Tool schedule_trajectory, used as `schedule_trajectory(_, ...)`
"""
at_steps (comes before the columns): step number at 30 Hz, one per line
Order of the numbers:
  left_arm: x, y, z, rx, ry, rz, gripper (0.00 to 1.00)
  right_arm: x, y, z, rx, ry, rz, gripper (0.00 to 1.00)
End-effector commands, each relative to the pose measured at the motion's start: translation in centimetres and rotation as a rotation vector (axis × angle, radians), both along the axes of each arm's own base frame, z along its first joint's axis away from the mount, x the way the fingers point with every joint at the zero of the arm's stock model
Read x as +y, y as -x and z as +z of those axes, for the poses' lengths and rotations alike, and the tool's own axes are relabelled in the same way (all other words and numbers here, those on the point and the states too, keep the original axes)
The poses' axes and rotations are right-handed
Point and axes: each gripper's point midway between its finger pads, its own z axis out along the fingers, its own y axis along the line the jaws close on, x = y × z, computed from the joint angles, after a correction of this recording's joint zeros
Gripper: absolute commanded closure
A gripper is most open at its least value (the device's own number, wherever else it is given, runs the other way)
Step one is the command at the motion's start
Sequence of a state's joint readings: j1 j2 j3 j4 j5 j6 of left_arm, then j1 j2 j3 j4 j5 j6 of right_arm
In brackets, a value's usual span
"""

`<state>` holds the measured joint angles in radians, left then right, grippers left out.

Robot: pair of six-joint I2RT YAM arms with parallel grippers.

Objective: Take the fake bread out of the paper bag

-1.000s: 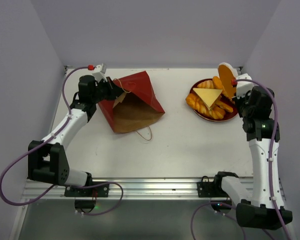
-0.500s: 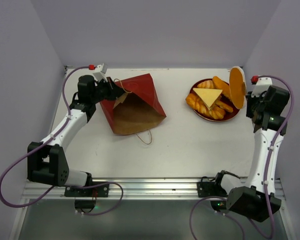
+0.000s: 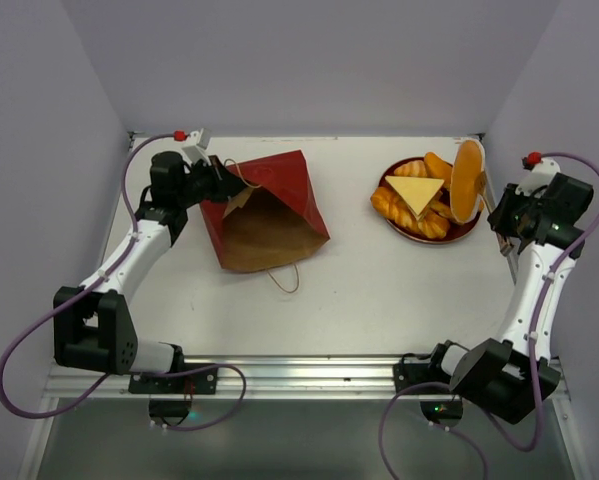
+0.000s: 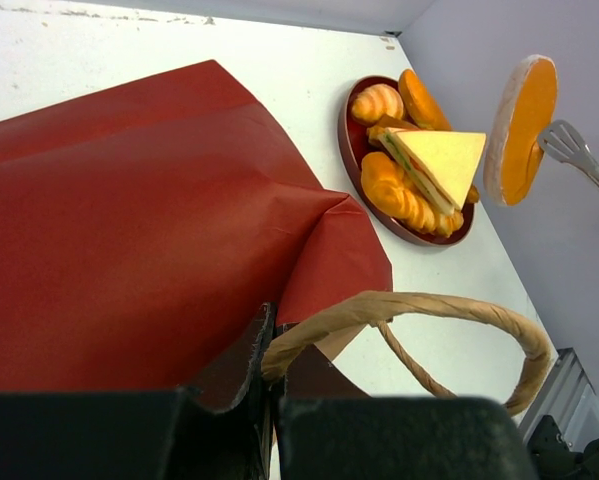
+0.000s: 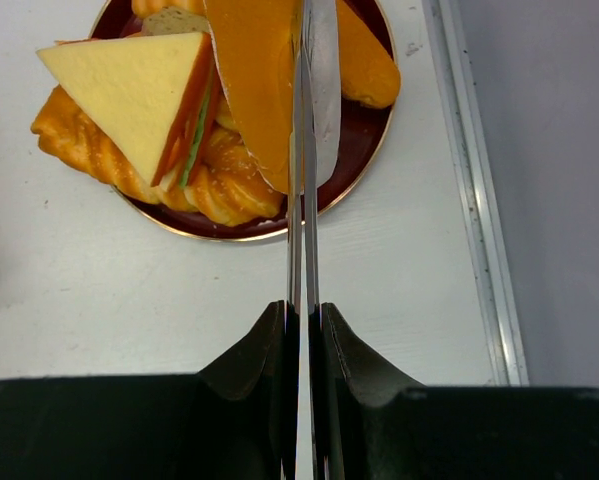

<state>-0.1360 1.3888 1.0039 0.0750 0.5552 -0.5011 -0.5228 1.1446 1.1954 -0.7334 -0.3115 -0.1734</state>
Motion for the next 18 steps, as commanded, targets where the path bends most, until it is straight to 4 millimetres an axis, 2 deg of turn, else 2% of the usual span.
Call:
schedule_trajectory(1, 0.0, 0.6, 1.1, -0.046, 0.015, -0.034, 1.00, 0.4, -1.3, 2.2, -0.099, -0.057, 0.016, 1.00)
schedule_trajectory(9, 0.1, 0.7, 1.2, -0.047, 0.022, -0.040, 1.00, 0.1, -1.5, 0.7, -0.073, -0.195, 0.005, 1.00)
schedule_trajectory(18, 0.5, 0.6, 1.5, -0.050, 0.032, -0.039, 1.00, 0.2, -1.7, -0.5, -0.046, -0.259, -0.003, 1.00)
